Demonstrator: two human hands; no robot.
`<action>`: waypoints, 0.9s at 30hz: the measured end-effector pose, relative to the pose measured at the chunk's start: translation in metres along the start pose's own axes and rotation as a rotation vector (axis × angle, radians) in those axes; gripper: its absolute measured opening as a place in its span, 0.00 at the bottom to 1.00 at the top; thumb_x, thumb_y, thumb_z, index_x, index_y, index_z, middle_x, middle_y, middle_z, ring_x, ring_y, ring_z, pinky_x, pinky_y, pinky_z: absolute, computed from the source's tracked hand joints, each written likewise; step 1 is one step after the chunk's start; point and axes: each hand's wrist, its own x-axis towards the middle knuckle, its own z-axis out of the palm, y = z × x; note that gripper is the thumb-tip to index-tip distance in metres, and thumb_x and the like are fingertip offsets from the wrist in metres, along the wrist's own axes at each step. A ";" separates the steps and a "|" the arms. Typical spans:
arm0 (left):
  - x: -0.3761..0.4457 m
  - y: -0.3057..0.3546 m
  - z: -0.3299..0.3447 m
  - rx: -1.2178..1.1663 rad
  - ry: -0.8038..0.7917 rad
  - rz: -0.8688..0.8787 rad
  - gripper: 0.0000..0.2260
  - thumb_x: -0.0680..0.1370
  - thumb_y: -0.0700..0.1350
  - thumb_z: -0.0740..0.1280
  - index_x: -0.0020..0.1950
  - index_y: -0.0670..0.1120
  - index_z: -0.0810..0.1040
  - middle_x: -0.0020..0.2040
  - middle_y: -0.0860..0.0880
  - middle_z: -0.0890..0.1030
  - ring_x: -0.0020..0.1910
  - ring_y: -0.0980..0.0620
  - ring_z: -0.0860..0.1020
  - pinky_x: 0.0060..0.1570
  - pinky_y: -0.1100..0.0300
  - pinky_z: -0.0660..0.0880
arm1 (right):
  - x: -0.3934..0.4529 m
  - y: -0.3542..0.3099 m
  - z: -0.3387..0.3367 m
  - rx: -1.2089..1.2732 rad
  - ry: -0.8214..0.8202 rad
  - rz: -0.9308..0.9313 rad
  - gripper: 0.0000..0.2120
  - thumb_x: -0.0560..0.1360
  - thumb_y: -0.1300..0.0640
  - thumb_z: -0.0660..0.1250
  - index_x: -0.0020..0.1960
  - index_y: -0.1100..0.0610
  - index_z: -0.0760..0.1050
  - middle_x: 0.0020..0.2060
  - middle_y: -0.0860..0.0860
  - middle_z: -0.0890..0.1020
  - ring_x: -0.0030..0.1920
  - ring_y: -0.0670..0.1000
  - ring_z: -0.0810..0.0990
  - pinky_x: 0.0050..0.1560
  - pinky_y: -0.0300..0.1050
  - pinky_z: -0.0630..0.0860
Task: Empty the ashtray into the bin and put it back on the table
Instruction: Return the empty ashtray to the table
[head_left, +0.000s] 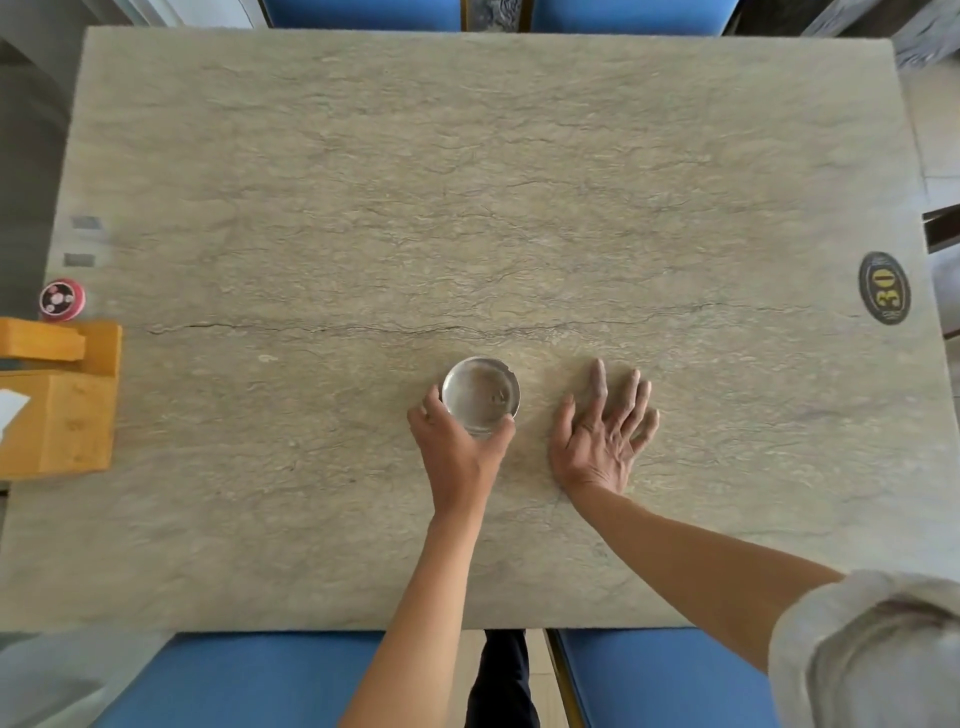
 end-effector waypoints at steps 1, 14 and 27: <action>0.002 0.000 0.003 0.035 0.025 0.018 0.47 0.61 0.59 0.79 0.72 0.39 0.65 0.63 0.41 0.69 0.61 0.45 0.69 0.59 0.56 0.74 | 0.000 0.000 0.000 0.001 0.002 0.001 0.31 0.84 0.37 0.45 0.85 0.40 0.41 0.85 0.55 0.39 0.84 0.54 0.33 0.82 0.62 0.34; 0.050 0.033 0.033 0.148 0.047 0.119 0.48 0.57 0.58 0.80 0.70 0.40 0.65 0.65 0.41 0.67 0.64 0.43 0.66 0.63 0.46 0.72 | 0.003 0.002 0.001 -0.007 0.017 0.001 0.32 0.84 0.39 0.47 0.85 0.42 0.44 0.86 0.56 0.41 0.85 0.55 0.35 0.82 0.62 0.35; 0.111 0.061 0.047 0.088 0.098 0.162 0.51 0.59 0.60 0.81 0.73 0.37 0.63 0.67 0.38 0.67 0.66 0.41 0.66 0.66 0.46 0.71 | 0.003 0.002 0.001 0.008 0.017 0.003 0.31 0.84 0.39 0.48 0.85 0.42 0.45 0.86 0.56 0.42 0.85 0.56 0.36 0.82 0.63 0.37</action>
